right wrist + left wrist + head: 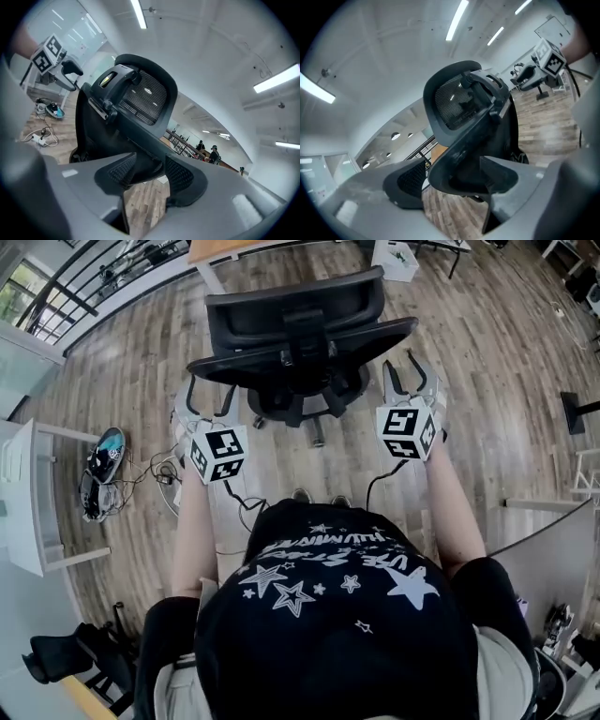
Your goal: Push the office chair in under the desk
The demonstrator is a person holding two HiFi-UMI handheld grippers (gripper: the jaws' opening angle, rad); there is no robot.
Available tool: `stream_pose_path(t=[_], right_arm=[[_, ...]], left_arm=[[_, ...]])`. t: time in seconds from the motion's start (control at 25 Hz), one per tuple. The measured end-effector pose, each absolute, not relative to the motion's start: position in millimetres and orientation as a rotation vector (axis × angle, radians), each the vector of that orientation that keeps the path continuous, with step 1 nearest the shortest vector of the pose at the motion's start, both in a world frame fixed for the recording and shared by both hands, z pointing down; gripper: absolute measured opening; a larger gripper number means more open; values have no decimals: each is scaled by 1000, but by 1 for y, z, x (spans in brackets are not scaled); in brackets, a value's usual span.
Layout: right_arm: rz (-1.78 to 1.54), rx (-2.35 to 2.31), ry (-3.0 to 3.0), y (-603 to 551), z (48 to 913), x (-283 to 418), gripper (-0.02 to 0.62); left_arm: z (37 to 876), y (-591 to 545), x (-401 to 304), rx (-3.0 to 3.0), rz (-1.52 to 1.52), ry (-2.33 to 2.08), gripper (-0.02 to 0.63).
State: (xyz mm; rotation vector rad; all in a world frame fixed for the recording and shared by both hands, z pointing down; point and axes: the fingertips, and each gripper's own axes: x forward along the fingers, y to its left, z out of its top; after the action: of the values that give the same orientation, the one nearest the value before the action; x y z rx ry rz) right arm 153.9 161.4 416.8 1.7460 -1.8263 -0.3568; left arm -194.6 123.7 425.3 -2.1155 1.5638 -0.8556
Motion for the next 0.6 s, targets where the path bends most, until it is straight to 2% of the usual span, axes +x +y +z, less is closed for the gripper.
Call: stream_pose_path(t=[0.08,0.24,0.44,0.6], right_arm=[[-374,1710,-1818,153,416,146,236],[-418,1654,-1754,132,417,144,277],[-462,1540,-1649,106,424,153,385],[-496,1501,-1581,90,427,157,397]], left_arm=[[426,118,-201,-2061,-909,1521,365],[425,105,-204,-1944,-985,1440,365],[428,85,-204,-1867,-1067,1383,365],[432,71,-205,-1838,-1081,1370,365]])
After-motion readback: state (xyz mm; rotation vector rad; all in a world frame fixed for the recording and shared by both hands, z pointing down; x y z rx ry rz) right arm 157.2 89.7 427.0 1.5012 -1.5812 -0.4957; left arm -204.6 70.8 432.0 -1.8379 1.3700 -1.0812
